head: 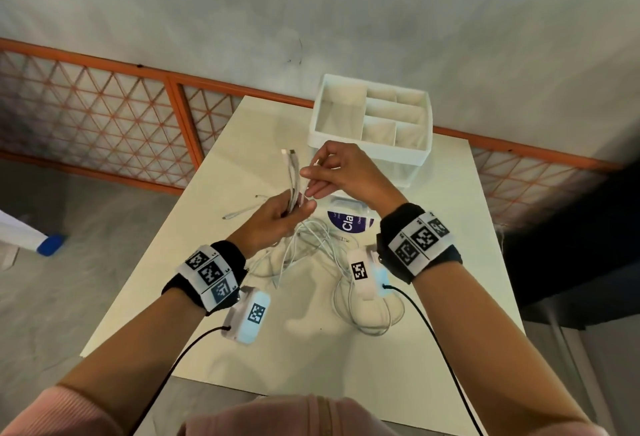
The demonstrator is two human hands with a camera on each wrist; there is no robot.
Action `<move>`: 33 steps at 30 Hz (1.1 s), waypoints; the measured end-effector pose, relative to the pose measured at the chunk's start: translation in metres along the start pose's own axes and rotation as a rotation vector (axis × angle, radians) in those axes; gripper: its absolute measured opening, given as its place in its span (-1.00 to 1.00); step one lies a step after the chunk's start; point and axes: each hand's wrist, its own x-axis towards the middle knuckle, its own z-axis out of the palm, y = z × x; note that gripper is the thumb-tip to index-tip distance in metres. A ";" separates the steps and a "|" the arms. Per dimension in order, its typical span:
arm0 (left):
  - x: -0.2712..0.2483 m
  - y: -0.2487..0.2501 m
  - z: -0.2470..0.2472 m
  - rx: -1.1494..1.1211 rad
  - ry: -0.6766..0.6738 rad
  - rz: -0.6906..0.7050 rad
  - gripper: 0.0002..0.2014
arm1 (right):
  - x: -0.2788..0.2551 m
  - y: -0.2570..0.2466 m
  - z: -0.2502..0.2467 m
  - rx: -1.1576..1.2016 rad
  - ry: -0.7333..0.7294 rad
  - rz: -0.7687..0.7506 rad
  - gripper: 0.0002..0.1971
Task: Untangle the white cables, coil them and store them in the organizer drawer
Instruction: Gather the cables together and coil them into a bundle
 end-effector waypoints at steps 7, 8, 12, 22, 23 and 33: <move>0.006 0.013 -0.014 -0.111 0.123 0.129 -0.64 | -0.001 0.033 0.017 -0.176 -0.151 0.083 -0.34; 0.007 0.017 -0.018 -0.122 0.153 0.156 -0.64 | -0.003 0.042 0.020 -0.211 -0.264 0.121 -0.28; 0.013 0.023 -0.042 -0.174 0.356 0.227 -0.63 | -0.007 0.082 0.010 -0.360 -0.394 0.286 -0.28; 0.012 0.024 -0.079 -0.133 0.755 0.272 -0.65 | -0.050 0.134 -0.066 -0.730 -0.315 0.621 -0.38; 0.015 0.020 -0.076 -0.056 0.735 0.260 -0.65 | -0.049 0.134 -0.066 -0.737 -0.290 0.595 -0.39; 0.014 0.013 0.002 0.258 0.161 0.048 -0.69 | -0.020 0.083 -0.046 -0.889 0.023 0.187 -0.41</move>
